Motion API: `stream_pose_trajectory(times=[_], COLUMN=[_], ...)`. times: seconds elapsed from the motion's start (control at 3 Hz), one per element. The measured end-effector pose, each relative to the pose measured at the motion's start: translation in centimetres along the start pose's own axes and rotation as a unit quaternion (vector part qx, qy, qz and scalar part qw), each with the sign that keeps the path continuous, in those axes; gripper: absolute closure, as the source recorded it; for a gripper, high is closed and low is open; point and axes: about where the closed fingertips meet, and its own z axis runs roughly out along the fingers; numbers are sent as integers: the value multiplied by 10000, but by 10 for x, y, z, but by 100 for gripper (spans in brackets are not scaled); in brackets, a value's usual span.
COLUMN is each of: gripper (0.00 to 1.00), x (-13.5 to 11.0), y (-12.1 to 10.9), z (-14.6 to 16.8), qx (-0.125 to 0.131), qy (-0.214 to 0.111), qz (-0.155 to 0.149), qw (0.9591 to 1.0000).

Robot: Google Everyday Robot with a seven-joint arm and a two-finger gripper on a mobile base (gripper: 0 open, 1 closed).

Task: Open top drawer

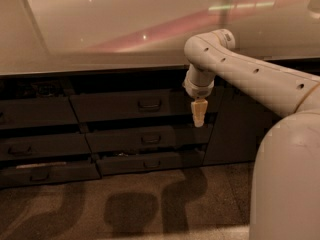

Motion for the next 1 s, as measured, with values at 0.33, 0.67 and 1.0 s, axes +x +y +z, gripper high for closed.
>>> stream_pose_trajectory(times=[0.33,0.67,1.0], gripper=[0,0,0], x=[0,13,35], y=[0,-9,-20], z=[0,7,17], qx=[0,123,256], qy=[1,244,411], qz=[1,330,720], qw=[10000,9991,9962])
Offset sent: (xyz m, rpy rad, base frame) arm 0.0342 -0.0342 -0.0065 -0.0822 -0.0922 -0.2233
